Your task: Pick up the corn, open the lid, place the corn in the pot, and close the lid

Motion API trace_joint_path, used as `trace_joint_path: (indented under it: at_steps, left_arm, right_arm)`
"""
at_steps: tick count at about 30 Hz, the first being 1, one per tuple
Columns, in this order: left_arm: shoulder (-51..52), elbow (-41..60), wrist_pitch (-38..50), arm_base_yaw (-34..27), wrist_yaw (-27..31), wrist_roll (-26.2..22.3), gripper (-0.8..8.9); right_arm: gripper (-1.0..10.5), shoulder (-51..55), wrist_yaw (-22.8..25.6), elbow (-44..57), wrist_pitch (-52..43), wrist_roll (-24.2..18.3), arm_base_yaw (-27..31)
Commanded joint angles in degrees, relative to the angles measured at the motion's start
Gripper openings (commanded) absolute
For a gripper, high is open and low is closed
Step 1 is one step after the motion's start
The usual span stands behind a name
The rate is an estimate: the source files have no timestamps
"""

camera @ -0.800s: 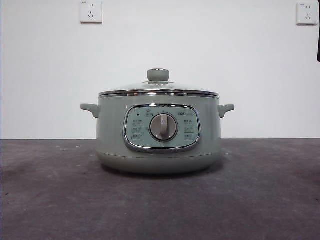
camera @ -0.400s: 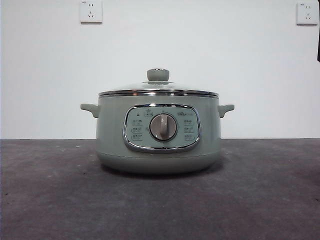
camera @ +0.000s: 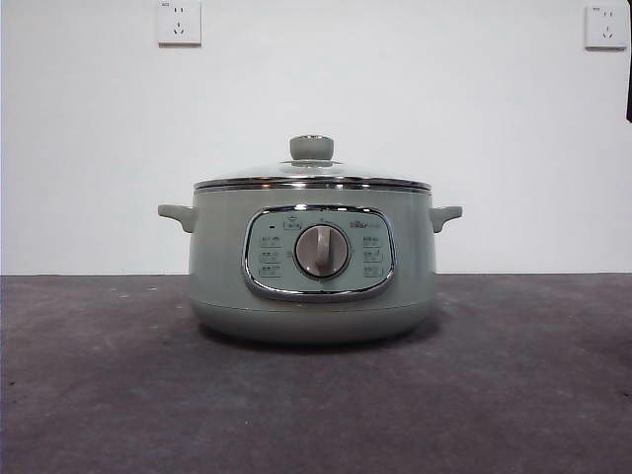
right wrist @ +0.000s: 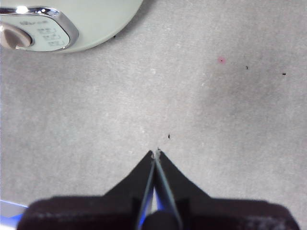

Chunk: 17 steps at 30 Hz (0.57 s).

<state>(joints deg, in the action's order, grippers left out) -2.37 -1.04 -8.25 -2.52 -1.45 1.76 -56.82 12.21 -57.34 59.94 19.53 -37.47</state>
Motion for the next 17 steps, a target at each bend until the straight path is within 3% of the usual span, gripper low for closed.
trace_joint_path:
  at_steps: [1, 17]
  left_arm:
    - [2.27, 0.61, -0.92, -0.15, -0.22, 1.11, -0.01]
    - [-0.04, 0.61, 0.13, -0.13, -0.26, 1.03, -0.01]
  right_arm:
    - [-0.2, 0.04, 0.26, 0.48, -0.37, -0.02, -0.02]
    - [-0.2, 0.04, 0.24, 0.48, -0.57, -0.02, -0.02]
